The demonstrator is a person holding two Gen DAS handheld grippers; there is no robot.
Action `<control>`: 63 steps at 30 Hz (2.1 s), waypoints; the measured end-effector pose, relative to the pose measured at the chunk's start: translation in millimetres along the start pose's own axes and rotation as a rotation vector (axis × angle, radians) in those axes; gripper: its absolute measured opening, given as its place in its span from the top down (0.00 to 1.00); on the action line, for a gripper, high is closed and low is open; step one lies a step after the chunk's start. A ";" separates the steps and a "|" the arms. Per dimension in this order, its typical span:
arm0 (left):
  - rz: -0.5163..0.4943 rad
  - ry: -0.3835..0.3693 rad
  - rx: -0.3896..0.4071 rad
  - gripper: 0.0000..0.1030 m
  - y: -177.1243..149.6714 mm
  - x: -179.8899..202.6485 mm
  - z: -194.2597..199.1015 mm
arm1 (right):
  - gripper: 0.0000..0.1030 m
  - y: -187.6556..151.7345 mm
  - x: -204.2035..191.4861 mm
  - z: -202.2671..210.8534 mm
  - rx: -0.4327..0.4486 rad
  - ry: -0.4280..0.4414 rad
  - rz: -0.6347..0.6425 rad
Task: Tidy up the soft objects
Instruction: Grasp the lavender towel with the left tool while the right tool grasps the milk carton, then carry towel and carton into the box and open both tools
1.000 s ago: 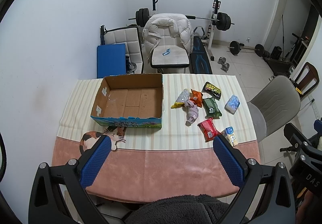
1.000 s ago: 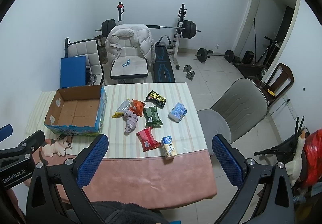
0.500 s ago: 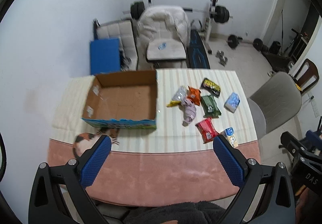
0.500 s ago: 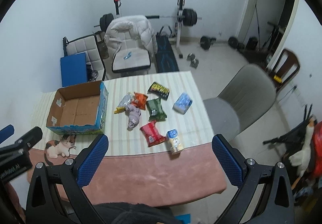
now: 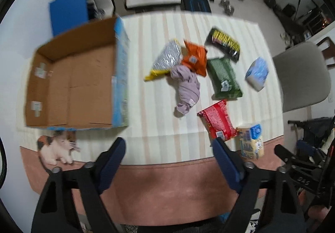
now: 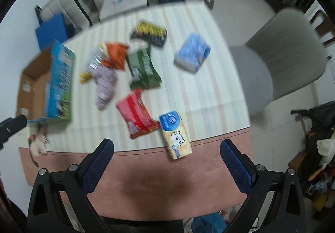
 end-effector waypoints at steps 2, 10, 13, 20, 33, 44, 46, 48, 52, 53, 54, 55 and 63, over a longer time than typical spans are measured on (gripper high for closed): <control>-0.010 -0.010 -0.051 0.28 9.2 5.6 -29.1 | 0.19 2.8 5.7 -30.8 -0.061 -0.003 -0.005; -0.045 -0.013 -0.173 0.28 43.6 22.5 -110.7 | 0.58 -7.3 15.9 -107.7 -0.230 0.022 0.000; -0.046 -0.022 -0.198 0.28 54.4 23.9 -131.4 | 0.58 -1.4 34.1 -105.6 -0.219 0.050 -0.052; -0.055 -0.065 -0.255 0.28 71.0 31.4 -173.4 | 0.30 8.6 73.7 -97.9 -0.157 -0.044 -0.066; -0.047 -0.045 -0.286 0.62 65.0 25.6 -209.3 | 0.24 -25.5 58.1 -152.3 -0.251 -0.100 0.034; -0.029 -0.082 -0.152 0.63 0.5 17.1 -113.3 | 0.36 -43.8 55.3 -102.0 -0.186 0.006 -0.038; -0.011 -0.101 -0.105 0.63 -12.6 11.9 -80.0 | 0.36 -49.6 34.8 -77.7 -0.165 0.063 -0.022; 0.019 -0.108 -0.051 0.63 -17.6 -3.3 -41.8 | 0.36 -55.2 10.2 -50.9 -0.147 0.125 0.004; 0.094 -0.099 0.050 0.63 -22.4 -50.8 19.9 | 0.36 -50.1 -63.4 5.6 -0.102 0.254 0.090; 0.112 -0.104 0.063 0.63 -23.9 -67.0 33.8 | 0.36 -43.7 -82.9 16.7 -0.092 0.281 0.112; 0.127 -0.104 0.073 0.63 -9.2 -68.5 33.0 | 0.36 -42.2 -103.1 27.5 -0.082 0.303 0.130; 0.151 -0.105 0.089 0.63 -5.8 -88.7 44.4 | 0.36 -40.4 -130.5 36.6 -0.071 0.322 0.145; 0.258 -0.177 0.087 0.63 50.6 -217.0 20.9 | 0.36 -1.1 -327.0 33.1 -0.055 0.366 0.178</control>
Point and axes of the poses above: each gripper's, at about its wrist camera, not at the fingertips, and z roughly against the way its jaws point, x to its right, y to its top, the point moved 8 cm from there along -z, roughly the way its jaws point, and after that the axes turned 9 degrees about -z, right-handed, at the moved point
